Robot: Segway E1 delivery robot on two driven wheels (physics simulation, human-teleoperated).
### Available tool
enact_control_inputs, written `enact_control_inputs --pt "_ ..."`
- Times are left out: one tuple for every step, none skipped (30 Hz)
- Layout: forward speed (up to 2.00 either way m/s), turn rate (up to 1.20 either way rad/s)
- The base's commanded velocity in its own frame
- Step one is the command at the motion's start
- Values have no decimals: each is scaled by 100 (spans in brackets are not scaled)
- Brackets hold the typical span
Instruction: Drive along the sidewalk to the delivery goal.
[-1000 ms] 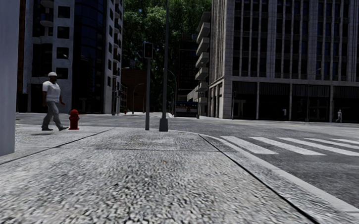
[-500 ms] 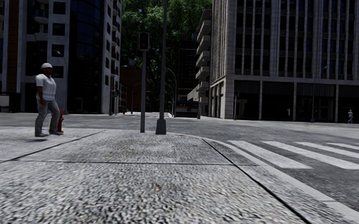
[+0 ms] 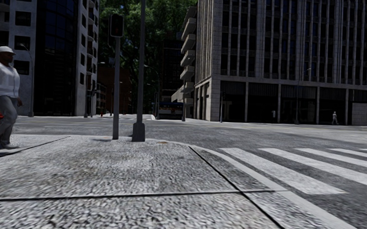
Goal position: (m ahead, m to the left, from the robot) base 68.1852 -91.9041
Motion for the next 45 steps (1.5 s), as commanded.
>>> enact_control_inputs --pt "200 -60" --pt "200 -61" --pt "200 -61" --pt "200 -61" --pt "200 -61" --pt "200 -61" --pt "200 -61" --pt "200 -61" --pt "200 -61" --pt "200 -61" --pt "200 -61" --pt "200 -61" --pt "200 -61" --pt "200 -61" --pt "200 -61" --pt "200 -61" --pt "200 -61" --pt "200 -61" --pt "200 -61" --pt "195 -61" --pt "173 -61" --pt "173 -61" --pt "163 -61" --pt "155 -61" --pt "151 -61" --pt "151 -61" --pt "150 -61" --pt "150 -61" --pt "150 -61" --pt "150 -61" --pt "150 -61" --pt "150 -61" --pt "150 -61" --pt "150 -61" --pt "149 -61" --pt "148 -61" --pt "142 -61" --pt "142 -61" --pt "139 -61" --pt "138 -61" --pt "138 -61" --pt "138 -61" --pt "138 -61" --pt "138 -61" --pt "138 -61"
